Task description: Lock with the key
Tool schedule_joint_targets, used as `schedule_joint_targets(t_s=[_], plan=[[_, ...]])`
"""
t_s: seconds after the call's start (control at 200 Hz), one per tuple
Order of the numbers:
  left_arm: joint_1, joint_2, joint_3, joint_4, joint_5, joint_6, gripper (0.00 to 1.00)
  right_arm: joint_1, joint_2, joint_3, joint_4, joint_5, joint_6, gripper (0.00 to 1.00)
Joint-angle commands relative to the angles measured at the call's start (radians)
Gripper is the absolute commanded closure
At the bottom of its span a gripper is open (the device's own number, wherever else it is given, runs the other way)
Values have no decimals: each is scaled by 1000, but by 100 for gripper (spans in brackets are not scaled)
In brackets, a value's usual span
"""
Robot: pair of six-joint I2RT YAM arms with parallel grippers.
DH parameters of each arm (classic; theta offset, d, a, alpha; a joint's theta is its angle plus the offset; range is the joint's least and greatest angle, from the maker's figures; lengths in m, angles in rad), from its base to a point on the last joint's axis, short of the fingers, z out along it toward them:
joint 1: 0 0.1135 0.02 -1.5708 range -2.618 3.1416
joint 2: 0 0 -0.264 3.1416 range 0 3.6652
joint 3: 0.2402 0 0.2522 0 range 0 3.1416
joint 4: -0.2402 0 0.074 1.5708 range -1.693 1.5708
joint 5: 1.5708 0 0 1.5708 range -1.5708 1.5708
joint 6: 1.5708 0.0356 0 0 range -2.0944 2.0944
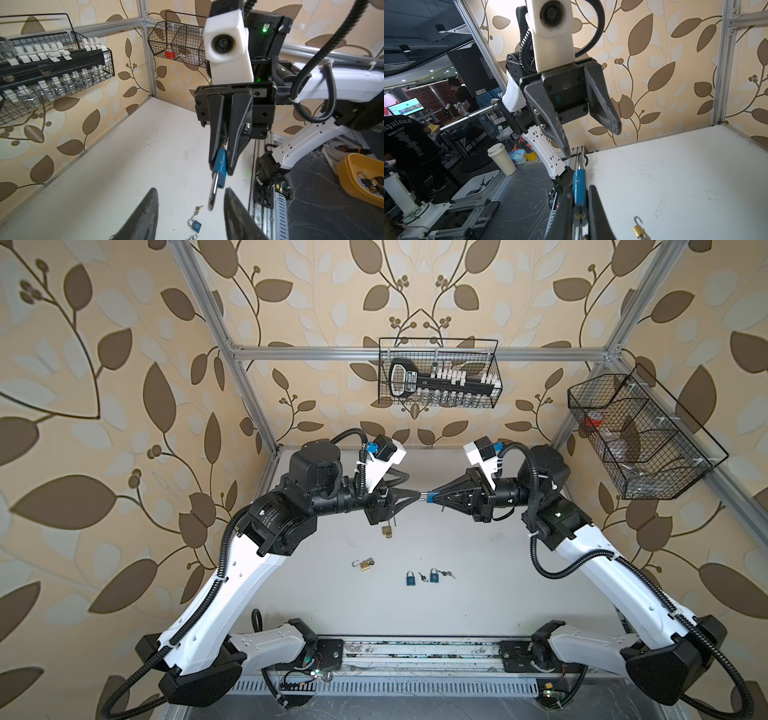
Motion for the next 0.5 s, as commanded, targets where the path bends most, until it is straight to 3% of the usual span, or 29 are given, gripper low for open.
schedule_joint_targets(t_s=[0.0,0.31,0.495], plan=[[7,-29,-4,53,87,-12,42,1,-18,41,4,-3,16,100],[8,13,9,74,241,-50,34,-1,-32,48,33,-39,30,100],[7,20,-3,83,255,-58,43,-2,-48,33,45,-30,28,100]])
